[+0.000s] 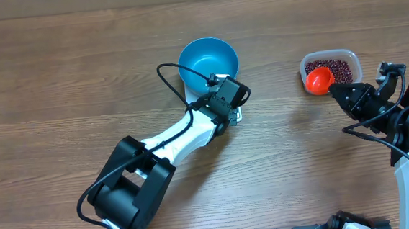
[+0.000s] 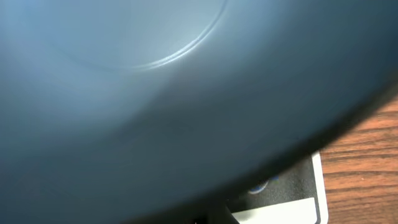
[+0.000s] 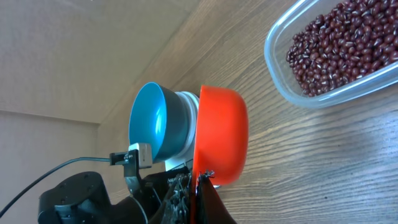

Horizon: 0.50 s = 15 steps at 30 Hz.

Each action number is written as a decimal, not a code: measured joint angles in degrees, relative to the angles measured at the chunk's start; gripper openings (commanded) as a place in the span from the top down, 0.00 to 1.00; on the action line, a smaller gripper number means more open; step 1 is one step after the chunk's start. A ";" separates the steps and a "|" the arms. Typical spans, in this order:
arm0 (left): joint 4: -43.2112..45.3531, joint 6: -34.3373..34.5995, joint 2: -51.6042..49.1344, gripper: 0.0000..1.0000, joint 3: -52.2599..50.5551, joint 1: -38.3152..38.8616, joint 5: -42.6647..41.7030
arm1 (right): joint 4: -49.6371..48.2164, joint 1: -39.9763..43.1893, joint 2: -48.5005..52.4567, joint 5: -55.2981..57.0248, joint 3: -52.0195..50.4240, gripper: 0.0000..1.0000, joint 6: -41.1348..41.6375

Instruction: Scoop item into bowl and weigh 150g on scale

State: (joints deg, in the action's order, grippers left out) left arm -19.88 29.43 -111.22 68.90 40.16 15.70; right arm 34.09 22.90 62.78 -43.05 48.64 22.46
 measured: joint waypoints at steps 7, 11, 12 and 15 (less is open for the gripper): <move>0.46 0.00 -0.09 0.96 0.00 0.00 0.00 | 0.02 -0.02 0.00 0.00 0.00 0.96 0.00; 0.46 0.00 -0.09 0.96 0.00 0.00 0.00 | 0.04 0.00 0.00 0.00 0.00 0.96 -0.02; 0.48 0.00 -0.09 0.96 0.00 0.00 0.00 | 0.02 0.00 0.00 0.00 0.00 0.96 -0.02; 0.63 0.00 -0.09 0.96 0.00 0.00 0.00 | 0.04 0.00 0.00 -0.02 0.00 0.96 0.00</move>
State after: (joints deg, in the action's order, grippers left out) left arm -19.25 29.43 -111.31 68.90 40.16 15.70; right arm 34.13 22.90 62.78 -43.07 48.64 22.46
